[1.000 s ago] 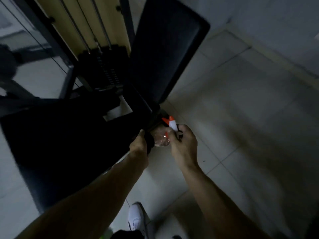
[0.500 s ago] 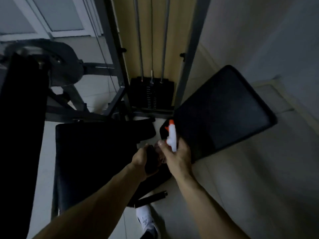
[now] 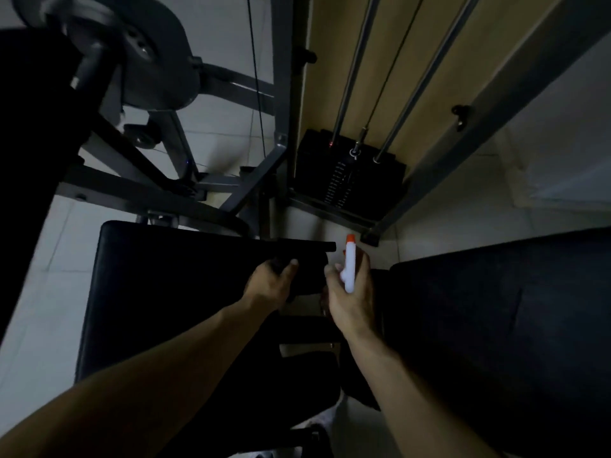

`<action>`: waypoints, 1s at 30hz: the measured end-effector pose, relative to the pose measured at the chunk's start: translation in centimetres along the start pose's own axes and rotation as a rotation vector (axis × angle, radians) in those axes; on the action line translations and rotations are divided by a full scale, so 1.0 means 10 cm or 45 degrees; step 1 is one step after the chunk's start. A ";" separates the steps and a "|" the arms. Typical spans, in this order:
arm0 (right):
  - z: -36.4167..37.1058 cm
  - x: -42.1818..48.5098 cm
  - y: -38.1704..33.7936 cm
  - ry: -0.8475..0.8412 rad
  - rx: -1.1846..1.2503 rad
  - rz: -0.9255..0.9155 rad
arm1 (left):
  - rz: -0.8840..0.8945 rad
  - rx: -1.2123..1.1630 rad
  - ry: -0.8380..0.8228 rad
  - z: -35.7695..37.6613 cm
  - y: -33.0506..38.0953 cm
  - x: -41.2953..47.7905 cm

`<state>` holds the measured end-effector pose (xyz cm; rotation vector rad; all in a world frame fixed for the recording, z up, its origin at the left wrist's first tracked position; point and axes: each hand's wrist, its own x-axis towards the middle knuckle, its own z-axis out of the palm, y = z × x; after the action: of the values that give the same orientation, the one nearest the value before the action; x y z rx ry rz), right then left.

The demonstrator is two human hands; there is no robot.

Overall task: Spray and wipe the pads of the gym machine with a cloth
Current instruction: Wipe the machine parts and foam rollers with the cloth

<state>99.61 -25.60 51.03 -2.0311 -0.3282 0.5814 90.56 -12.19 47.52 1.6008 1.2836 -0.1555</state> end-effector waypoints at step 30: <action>0.08 1.70 0.46 -0.112 -0.115 -0.053 | 0.148 -0.222 -0.024 0.57 0.22 1.28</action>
<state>113.59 -19.61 42.13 -2.0838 -0.4554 0.6417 100.27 -7.98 38.09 1.5159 1.1534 0.0134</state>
